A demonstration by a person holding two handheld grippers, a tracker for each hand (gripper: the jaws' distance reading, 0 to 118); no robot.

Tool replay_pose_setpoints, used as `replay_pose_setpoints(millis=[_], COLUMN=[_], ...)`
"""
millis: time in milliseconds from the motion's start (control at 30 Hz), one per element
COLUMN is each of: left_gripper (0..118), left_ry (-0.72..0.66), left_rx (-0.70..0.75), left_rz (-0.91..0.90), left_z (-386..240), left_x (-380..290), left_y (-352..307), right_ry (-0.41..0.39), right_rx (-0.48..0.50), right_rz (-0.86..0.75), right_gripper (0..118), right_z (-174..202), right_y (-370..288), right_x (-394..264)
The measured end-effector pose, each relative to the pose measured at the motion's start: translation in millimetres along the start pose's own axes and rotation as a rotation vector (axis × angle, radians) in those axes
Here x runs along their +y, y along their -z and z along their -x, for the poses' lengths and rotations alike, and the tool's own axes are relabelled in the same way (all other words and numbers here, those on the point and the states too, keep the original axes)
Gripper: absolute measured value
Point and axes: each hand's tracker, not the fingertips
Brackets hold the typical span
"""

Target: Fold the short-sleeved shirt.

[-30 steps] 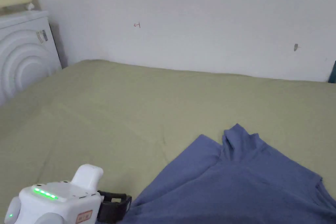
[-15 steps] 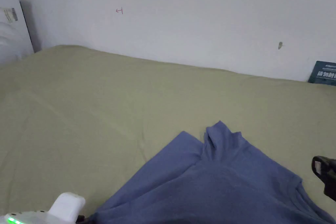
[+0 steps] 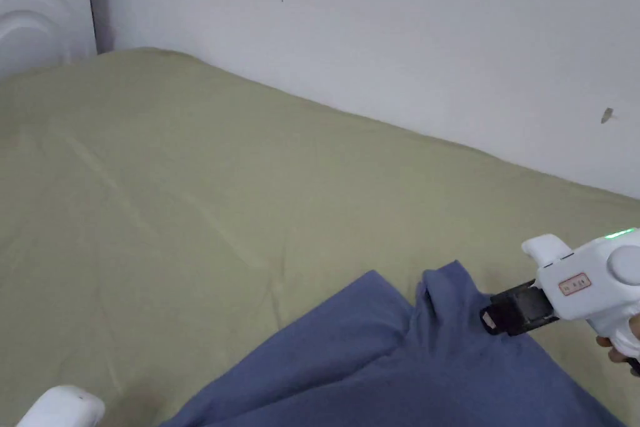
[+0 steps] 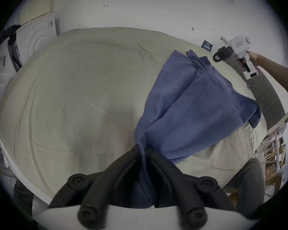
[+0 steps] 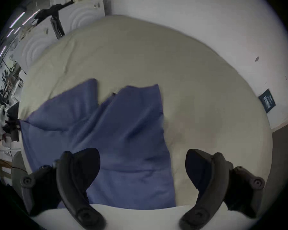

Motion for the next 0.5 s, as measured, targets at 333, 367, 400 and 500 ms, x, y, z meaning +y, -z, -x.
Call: replay_pose_setpoints(millis=[333,367,400,500], left_gripper=[5,5,5,5], left_ry=[-0.093,-0.108,-0.114,-0.118], left_rx=[-0.048,-0.053,-0.059,-0.061], left_rz=[-0.038,-0.045,-0.046,-0.048], left_z=[13.2,8.2,8.4,10.2], left_x=[-8.4,-5.8,-5.8,-4.2], left_y=[10.6,8.3,7.9,1.1], right_ry=[0.143,0.165,0.167,0.162], right_rx=[0.07,0.117,0.126,0.1], right_rz=[-0.142,-0.149,-0.176,-0.259], right_gripper=[0,0,0,0], right_z=[-15.7,-13.8,-17.0,-11.7], right_y=[23.2,19.4,16.2,-11.7], right_x=[-15.1,-15.8,-18.9,-20.2])
